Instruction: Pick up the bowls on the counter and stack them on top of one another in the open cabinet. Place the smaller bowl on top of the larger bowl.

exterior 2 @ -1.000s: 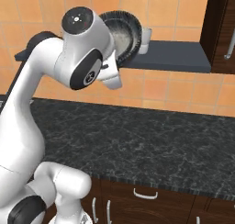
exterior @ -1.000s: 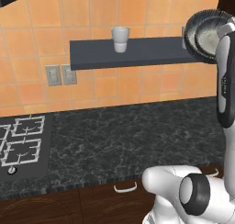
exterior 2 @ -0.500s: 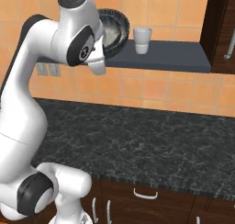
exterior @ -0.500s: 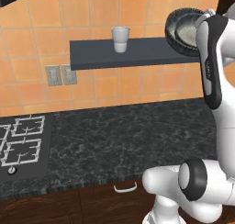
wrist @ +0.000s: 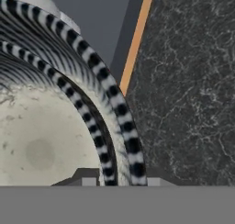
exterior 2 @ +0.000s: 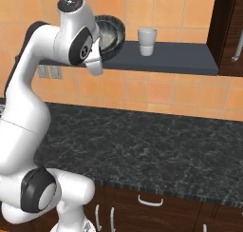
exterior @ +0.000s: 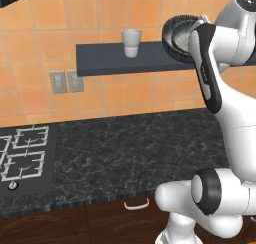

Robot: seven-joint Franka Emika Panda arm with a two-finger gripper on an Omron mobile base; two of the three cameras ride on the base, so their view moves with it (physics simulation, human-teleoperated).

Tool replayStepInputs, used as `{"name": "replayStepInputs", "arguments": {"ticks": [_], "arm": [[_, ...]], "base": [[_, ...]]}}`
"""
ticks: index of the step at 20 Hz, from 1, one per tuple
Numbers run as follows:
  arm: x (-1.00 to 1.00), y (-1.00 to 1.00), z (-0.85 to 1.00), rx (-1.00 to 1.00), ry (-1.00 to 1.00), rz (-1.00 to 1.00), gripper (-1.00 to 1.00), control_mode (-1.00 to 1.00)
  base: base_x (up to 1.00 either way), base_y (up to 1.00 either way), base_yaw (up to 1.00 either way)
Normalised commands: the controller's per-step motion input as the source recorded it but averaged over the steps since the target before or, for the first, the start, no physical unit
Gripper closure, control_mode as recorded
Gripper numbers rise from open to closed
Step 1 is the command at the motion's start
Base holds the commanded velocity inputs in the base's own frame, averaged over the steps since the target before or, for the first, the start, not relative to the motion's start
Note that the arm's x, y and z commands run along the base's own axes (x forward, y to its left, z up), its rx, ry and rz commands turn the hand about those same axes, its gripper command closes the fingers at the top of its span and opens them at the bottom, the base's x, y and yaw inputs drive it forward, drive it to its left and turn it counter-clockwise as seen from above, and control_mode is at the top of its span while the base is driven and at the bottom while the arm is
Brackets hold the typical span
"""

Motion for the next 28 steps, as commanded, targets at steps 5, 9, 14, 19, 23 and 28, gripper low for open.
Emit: {"name": "replayStepInputs", "arguments": {"ticks": [5, 9, 14, 19, 23, 28], "arm": [[0.51, 0.10, -0.30, -0.02, 0.00, 0.00, 1.00, -1.00], [0.40, 0.00, -0.25, 0.00, 0.02, 0.01, 1.00, -1.00], [0.34, 0.00, -0.10, 0.00, 0.03, 0.01, 1.00, -1.00], [0.42, 0.03, 0.00, -0.01, 0.00, 0.00, 1.00, -1.00], [0.44, 0.03, 0.00, -0.01, 0.00, 0.00, 1.00, -1.00], [0.44, 0.09, -0.03, -0.03, 0.00, 0.00, -1.00, -1.00]], "base": [[0.00, 0.00, 0.00], [0.00, 0.00, 0.00], [0.00, 0.00, 0.00], [0.00, 0.00, 0.00], [0.00, 0.00, 0.00], [0.00, 0.00, 0.00]]}}
